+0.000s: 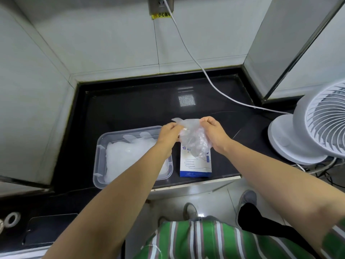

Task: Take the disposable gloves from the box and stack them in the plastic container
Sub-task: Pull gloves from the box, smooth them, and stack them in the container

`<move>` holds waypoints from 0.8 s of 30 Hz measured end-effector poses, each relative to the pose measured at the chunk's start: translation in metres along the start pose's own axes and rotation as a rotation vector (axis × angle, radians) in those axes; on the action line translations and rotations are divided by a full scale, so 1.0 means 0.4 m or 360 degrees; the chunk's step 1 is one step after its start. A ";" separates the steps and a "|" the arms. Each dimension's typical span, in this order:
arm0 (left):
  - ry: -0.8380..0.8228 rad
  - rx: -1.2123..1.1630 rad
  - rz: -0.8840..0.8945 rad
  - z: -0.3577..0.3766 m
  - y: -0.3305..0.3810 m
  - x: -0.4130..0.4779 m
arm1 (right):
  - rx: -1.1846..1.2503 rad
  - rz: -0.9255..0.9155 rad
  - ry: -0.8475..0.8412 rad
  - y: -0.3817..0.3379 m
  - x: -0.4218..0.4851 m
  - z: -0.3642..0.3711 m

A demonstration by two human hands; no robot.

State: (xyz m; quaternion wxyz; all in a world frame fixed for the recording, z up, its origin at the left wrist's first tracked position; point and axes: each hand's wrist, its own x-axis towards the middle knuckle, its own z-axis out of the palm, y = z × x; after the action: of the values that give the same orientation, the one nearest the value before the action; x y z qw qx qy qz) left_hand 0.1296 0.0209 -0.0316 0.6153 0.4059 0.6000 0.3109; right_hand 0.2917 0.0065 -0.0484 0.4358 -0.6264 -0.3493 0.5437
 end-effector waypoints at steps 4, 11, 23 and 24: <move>0.0016 0.0003 0.0021 -0.017 0.007 -0.001 | -0.0060 -0.0121 -0.0056 -0.012 -0.007 0.018; 0.0155 0.0081 0.0137 -0.069 0.046 0.000 | -0.0109 -0.0166 -0.0193 -0.059 -0.010 0.068; 0.0462 0.0385 0.0099 -0.235 0.040 -0.024 | -0.0571 -0.0306 -0.0240 -0.102 -0.045 0.258; 0.0518 0.0342 0.0115 -0.261 0.027 -0.041 | -0.0507 -0.0247 -0.0203 -0.103 -0.045 0.271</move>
State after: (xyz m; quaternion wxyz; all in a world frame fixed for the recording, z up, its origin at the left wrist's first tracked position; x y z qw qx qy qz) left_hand 0.0260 0.0250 -0.0088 0.4518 0.4349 0.7064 0.3284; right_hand 0.1836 0.0236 -0.0065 0.3488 -0.6229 -0.5051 0.4849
